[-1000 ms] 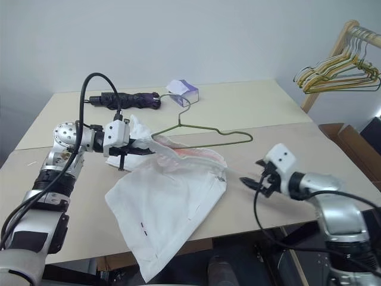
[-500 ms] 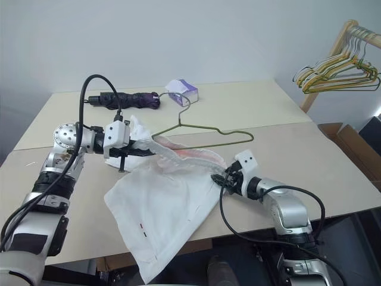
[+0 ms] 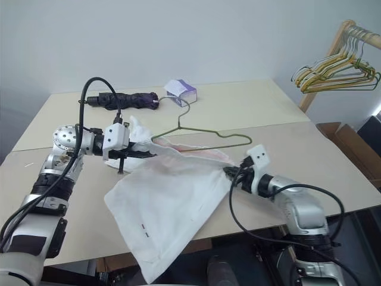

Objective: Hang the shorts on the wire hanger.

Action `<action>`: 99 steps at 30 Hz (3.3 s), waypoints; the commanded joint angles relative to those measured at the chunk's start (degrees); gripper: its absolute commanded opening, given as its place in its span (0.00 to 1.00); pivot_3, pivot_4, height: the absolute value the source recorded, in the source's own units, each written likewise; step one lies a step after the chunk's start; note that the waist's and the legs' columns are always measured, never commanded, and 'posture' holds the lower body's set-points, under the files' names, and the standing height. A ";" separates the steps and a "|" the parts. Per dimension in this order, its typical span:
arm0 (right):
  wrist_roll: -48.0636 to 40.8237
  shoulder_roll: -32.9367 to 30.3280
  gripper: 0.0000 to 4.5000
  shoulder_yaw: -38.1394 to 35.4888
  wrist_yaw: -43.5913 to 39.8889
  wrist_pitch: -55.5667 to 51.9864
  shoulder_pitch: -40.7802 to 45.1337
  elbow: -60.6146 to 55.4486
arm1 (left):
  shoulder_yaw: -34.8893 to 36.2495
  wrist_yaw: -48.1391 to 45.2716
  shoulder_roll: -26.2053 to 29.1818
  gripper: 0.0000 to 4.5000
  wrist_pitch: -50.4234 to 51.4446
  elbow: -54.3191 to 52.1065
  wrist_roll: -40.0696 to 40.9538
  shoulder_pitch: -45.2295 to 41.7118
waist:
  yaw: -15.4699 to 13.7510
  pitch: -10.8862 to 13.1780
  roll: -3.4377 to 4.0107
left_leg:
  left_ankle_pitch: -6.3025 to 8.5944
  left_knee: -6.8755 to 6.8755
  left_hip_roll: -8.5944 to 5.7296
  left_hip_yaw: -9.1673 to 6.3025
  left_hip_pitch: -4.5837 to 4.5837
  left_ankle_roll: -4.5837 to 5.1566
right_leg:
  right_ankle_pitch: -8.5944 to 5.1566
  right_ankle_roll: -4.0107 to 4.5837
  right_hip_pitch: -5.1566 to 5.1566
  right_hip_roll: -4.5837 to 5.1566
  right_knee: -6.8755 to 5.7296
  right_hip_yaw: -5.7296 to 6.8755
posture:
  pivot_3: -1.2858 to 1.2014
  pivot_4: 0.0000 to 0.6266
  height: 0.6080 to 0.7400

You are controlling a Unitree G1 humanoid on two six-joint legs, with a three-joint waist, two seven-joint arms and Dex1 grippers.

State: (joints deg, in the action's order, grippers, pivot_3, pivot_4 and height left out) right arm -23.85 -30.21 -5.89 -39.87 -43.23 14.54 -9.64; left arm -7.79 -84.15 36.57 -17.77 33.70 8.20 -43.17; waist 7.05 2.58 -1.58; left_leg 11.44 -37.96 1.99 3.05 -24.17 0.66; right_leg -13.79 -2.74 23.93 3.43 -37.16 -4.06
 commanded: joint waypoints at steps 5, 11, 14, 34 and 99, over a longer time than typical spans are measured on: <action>-1.82 -4.29 0.00 -4.04 -0.24 0.19 1.43 -0.85 | -1.32 -0.51 2.60 0.00 -6.41 6.04 -4.35 -2.26 | 0.27 0.00 0.00 | 0.00 0.00 0.01 0.01 -0.01 0.00 | 0.00 0.00 0.01 -0.01 0.00 0.00 | 0.47 0.00 1.00; -2.82 -5.65 0.00 -4.06 -0.60 0.49 1.25 -1.29 | -2.16 4.71 2.15 0.00 -9.26 10.65 -8.14 -3.73 | 0.19 0.00 -0.01 | 0.00 0.00 -0.01 0.00 -0.02 0.00 | 0.00 -0.01 0.00 0.00 0.02 0.00 | 0.46 0.00 1.00; -2.87 -6.12 0.00 -3.92 -1.04 0.70 0.77 -1.16 | -1.06 3.27 1.65 0.00 -8.50 10.82 -5.83 -3.58 | 0.20 0.00 -0.01 | 0.00 0.00 0.00 0.00 -0.04 0.00 | 0.00 -0.01 0.02 0.01 0.01 0.00 | 0.46 0.00 1.00; -2.65 -8.36 0.00 -4.03 -2.91 1.01 0.64 -0.69 | -3.54 5.63 4.04 0.00 -11.20 13.29 -10.50 -3.38 | 0.23 -0.01 -0.01 | 0.00 0.00 0.00 0.01 -0.02 0.00 | 0.00 -0.01 0.01 0.00 0.01 0.00 | 0.46 0.00 1.00; 20.97 -17.85 0.16 28.95 -38.54 16.29 37.49 21.02 | -1.51 -1.56 -4.29 0.00 0.30 8.90 -6.07 -10.61 | 3.25 -0.02 -0.02 | 0.00 -0.13 -0.02 -0.05 -0.14 0.00 | 0.05 -0.02 0.16 0.04 -0.12 -0.01 | 0.46 0.00 1.00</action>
State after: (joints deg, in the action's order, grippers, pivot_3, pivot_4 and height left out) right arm -3.45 -48.09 23.98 -77.89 -28.02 50.64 11.52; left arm -10.36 -85.54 32.01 -16.30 43.49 0.40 -51.22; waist 10.31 2.56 -1.60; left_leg 11.44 -38.09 1.96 2.99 -24.31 0.66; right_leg -13.74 -2.76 24.09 3.47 -37.29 -4.06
